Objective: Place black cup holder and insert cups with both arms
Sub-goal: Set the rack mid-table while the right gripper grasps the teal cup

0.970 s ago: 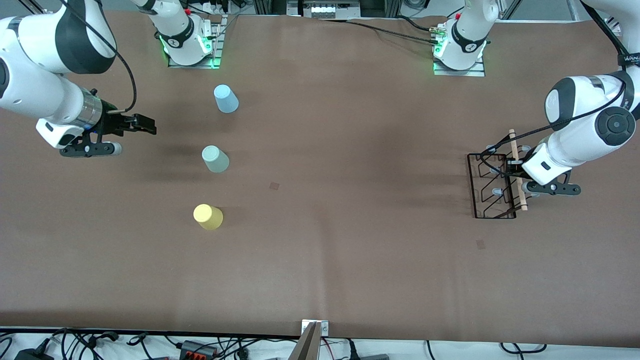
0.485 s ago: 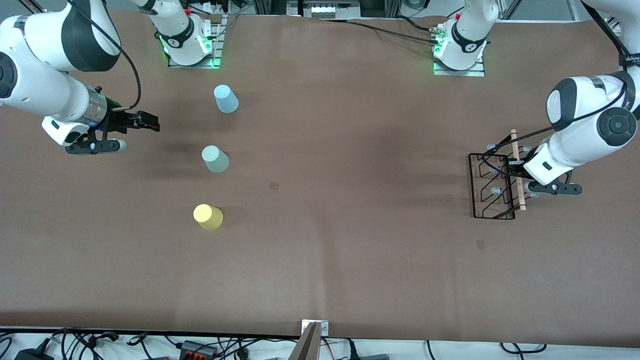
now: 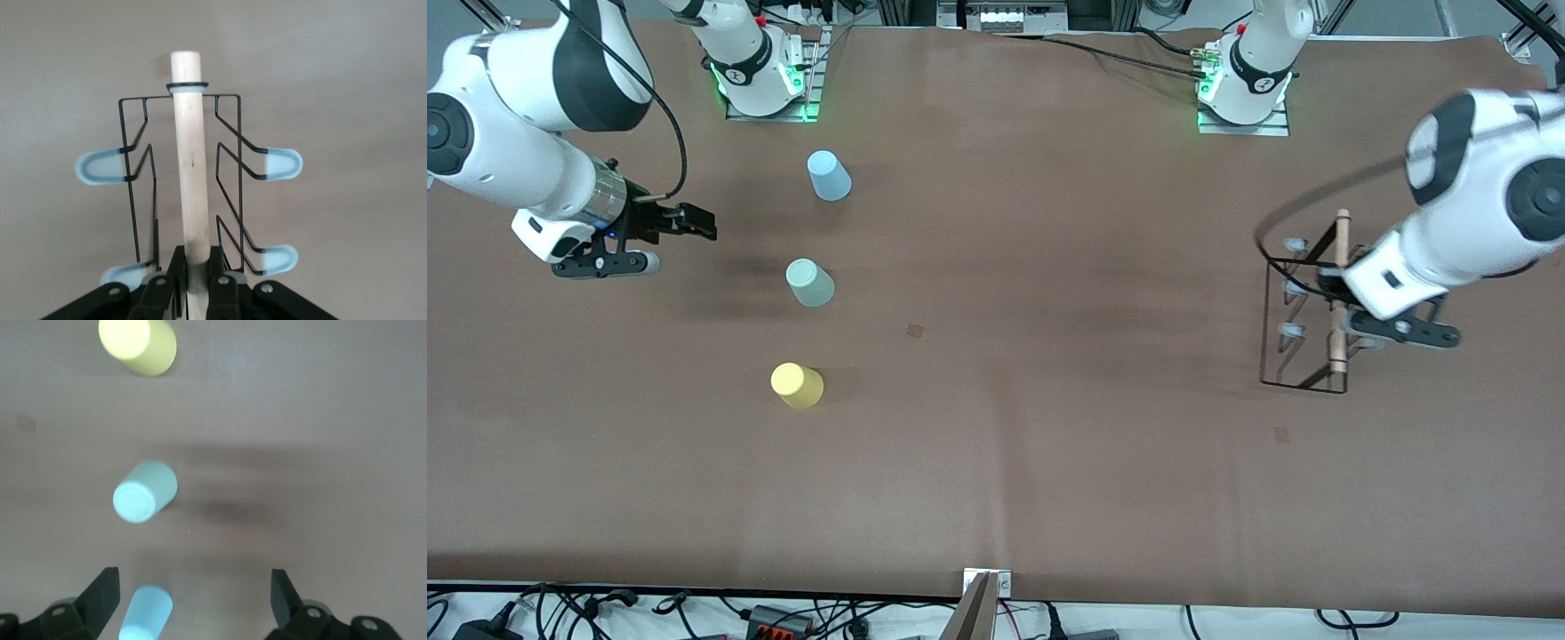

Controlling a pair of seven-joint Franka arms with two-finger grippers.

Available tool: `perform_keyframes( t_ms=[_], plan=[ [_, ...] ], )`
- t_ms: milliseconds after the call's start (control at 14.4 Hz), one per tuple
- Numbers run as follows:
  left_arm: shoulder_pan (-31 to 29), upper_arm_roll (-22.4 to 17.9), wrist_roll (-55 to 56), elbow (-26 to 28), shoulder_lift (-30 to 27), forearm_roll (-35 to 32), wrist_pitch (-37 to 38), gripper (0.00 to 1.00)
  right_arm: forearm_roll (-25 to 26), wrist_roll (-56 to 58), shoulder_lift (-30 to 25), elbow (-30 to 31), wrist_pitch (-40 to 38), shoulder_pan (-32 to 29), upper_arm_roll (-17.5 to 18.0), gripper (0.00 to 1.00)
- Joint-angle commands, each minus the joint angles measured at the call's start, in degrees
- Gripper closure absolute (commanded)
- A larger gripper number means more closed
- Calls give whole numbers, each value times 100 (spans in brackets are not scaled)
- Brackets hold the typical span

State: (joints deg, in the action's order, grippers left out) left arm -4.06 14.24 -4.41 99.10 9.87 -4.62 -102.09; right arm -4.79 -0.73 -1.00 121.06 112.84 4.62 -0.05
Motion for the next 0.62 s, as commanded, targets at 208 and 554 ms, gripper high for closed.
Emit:
perform_keyframes(
  t_ms=[208, 554],
  plan=[
    [1089, 615, 1861, -1304, 910, -48, 242, 99, 5, -964, 477, 970, 2335, 407, -3, 0],
    [2163, 615, 3698, -1674, 1719, -39, -232, 99, -13, -1736, 680, 1340, 3208, 952, -21, 0]
  ],
)
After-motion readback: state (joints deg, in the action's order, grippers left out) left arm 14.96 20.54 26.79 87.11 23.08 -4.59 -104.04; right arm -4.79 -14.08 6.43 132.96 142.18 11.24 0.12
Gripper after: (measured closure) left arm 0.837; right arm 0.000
